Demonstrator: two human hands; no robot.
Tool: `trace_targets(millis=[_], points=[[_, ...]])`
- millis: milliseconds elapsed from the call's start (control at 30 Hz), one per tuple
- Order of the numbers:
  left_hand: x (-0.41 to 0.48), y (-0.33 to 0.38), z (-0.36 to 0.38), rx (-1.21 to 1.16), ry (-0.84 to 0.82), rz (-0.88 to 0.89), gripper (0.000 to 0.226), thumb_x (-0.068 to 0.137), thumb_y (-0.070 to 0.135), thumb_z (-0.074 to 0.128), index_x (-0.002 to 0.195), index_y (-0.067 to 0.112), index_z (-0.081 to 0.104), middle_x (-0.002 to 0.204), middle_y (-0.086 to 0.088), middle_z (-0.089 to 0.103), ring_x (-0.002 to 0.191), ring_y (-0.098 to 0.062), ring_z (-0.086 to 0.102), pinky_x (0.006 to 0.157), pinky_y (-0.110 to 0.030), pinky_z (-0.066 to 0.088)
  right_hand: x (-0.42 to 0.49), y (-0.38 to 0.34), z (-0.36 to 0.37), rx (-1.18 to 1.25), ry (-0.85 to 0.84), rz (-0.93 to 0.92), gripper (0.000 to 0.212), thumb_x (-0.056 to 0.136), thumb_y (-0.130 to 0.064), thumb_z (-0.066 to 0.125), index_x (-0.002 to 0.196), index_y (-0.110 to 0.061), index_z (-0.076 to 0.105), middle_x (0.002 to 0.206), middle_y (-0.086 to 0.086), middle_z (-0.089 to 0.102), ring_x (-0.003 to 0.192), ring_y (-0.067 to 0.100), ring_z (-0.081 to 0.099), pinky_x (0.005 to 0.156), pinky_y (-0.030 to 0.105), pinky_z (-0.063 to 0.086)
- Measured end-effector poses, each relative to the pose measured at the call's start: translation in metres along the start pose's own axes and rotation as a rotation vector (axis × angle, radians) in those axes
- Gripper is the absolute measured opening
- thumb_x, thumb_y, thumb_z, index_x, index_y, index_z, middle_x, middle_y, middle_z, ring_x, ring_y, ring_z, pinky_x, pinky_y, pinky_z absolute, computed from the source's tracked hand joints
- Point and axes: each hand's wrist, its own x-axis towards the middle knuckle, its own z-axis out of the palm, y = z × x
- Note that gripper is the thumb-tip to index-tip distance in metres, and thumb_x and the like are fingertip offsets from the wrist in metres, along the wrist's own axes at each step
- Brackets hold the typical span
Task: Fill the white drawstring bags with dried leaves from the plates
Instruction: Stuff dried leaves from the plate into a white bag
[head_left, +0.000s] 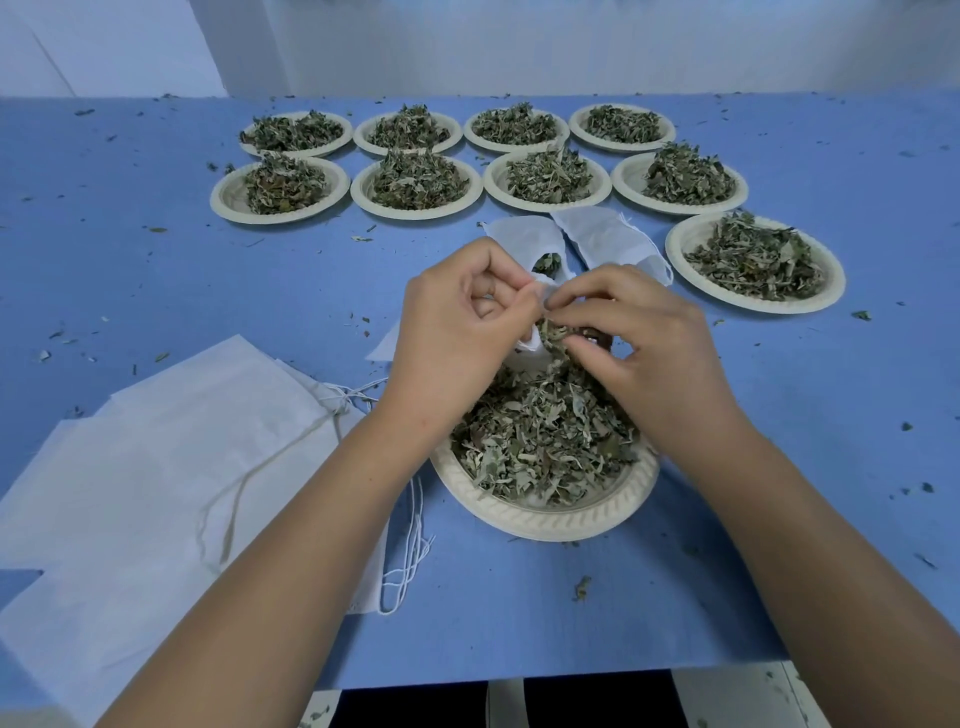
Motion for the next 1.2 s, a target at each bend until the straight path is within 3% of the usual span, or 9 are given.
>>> trace_targets(millis=[167,367,500,633,700,800,967,1067,1200], points=[[0.001,-0.001,-0.002,0.020,-0.002,0.016,0.021,0.087,0.008,0.068,0.074,0.021,0.060,0.054,0.010,0.060,0.048,-0.008,0.050,0.051,-0.017,0.041,-0.002,-0.004,0.000,0.083,0.031,0.024,0.027,0.077,0.016,0.063,0.096,-0.002,0.070,0.090,0.007,0.063,0.082,0.008,0.057,0.075,0.017,0.046],[-0.003,-0.001,0.003,0.038,-0.084,0.058,0.015,0.088,0.006,0.068,0.078,0.014,0.060,0.056,0.004,0.062,0.046,-0.013,0.054,0.052,-0.019,0.045,-0.002,-0.007,0.004,-0.034,0.025,-0.030,0.027,0.067,0.022,0.062,0.085,0.004,0.069,0.083,0.015,0.065,0.075,0.029,0.063,0.070,0.028,0.046],[0.000,-0.001,-0.002,-0.018,0.025,0.037,0.017,0.089,0.010,0.068,0.076,0.019,0.060,0.055,0.007,0.060,0.048,-0.007,0.055,0.051,-0.016,0.043,-0.001,-0.010,-0.003,0.177,0.062,0.051,0.016,0.087,-0.005,0.065,0.102,-0.001,0.071,0.100,0.006,0.069,0.094,0.017,0.064,0.083,0.026,0.050],[0.005,-0.001,-0.005,-0.027,0.097,0.002,0.021,0.089,0.008,0.067,0.075,0.022,0.060,0.054,0.010,0.059,0.047,-0.002,0.053,0.051,-0.016,0.043,0.000,-0.007,-0.008,0.185,-0.006,0.069,0.029,0.084,-0.023,0.071,0.108,-0.008,0.065,0.109,0.003,0.062,0.098,0.020,0.057,0.078,0.031,0.047],[0.005,-0.001,-0.005,-0.037,0.100,0.000,0.021,0.088,0.008,0.067,0.074,0.021,0.060,0.054,0.010,0.058,0.047,-0.003,0.053,0.051,-0.016,0.044,0.000,-0.007,-0.005,0.211,-0.065,0.068,0.035,0.079,-0.012,0.078,0.109,-0.006,0.062,0.109,0.005,0.057,0.096,0.018,0.055,0.073,0.032,0.050],[0.004,-0.001,-0.005,-0.039,0.071,-0.001,0.020,0.088,0.010,0.067,0.074,0.022,0.060,0.054,0.009,0.058,0.047,-0.006,0.052,0.050,-0.017,0.043,0.000,-0.007,-0.001,0.271,-0.010,0.053,0.021,0.081,0.005,0.072,0.099,0.000,0.063,0.100,0.007,0.056,0.087,0.018,0.058,0.068,0.032,0.053],[0.000,0.001,-0.001,0.002,-0.010,0.005,0.019,0.089,0.009,0.068,0.076,0.019,0.059,0.053,0.009,0.060,0.046,-0.005,0.052,0.050,-0.015,0.041,-0.001,-0.010,-0.002,0.257,0.150,0.044,0.005,0.082,0.008,0.070,0.084,0.003,0.069,0.083,0.009,0.064,0.079,0.015,0.063,0.072,0.033,0.055],[-0.001,0.002,0.000,-0.039,-0.045,0.004,0.018,0.089,0.006,0.067,0.077,0.016,0.059,0.054,0.007,0.061,0.046,-0.005,0.053,0.049,-0.015,0.042,-0.001,-0.011,-0.002,0.047,0.163,-0.069,0.009,0.087,-0.006,0.069,0.079,-0.003,0.072,0.079,0.001,0.069,0.081,0.022,0.063,0.077,0.033,0.048],[-0.002,0.005,-0.001,-0.131,-0.072,-0.006,0.019,0.090,0.003,0.066,0.076,0.013,0.058,0.052,0.008,0.059,0.043,-0.001,0.052,0.044,-0.013,0.041,-0.002,-0.012,0.002,-0.137,-0.029,-0.087,0.041,0.098,-0.031,0.040,0.076,-0.016,0.070,0.083,-0.017,0.067,0.115,0.016,0.052,0.091,0.035,0.019]])
